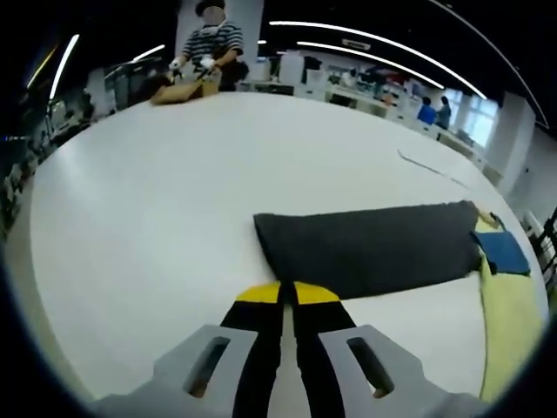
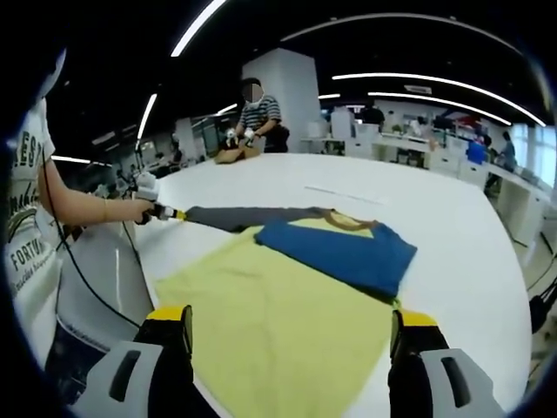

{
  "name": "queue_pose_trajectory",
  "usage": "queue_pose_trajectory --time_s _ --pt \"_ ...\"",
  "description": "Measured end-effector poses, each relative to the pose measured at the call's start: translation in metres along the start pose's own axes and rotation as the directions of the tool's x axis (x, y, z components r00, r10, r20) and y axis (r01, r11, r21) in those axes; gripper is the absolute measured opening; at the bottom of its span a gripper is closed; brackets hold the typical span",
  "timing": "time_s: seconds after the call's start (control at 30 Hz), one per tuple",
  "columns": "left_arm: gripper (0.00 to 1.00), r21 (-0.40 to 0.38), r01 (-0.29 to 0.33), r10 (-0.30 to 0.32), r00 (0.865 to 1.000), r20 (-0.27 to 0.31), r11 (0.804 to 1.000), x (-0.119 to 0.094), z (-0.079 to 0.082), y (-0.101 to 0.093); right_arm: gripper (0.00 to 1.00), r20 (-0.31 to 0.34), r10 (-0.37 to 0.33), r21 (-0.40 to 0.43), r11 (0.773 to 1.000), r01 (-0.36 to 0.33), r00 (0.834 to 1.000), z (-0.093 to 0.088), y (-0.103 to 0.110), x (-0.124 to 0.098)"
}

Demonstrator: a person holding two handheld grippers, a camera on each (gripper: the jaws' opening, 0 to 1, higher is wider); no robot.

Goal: Fold the garment on the visible template until the final outline fits inside the template.

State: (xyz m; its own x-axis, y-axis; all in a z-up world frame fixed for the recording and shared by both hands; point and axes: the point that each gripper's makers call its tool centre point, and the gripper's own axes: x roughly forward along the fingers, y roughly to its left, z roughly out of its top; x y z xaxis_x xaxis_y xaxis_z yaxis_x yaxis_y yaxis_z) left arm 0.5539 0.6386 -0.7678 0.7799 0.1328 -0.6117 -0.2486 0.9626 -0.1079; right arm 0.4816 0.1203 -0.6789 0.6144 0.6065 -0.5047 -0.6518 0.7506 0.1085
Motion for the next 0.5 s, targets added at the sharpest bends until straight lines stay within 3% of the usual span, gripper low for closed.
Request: queue_pose_trajectory --time_s 0.5 --pt "0.01 0.044 0.026 -0.029 0.998 0.061 0.999 -0.007 0.024 -0.016 0.98 0.009 0.016 -0.009 1.000 -0.016 1.000 0.001 0.005 -0.002"
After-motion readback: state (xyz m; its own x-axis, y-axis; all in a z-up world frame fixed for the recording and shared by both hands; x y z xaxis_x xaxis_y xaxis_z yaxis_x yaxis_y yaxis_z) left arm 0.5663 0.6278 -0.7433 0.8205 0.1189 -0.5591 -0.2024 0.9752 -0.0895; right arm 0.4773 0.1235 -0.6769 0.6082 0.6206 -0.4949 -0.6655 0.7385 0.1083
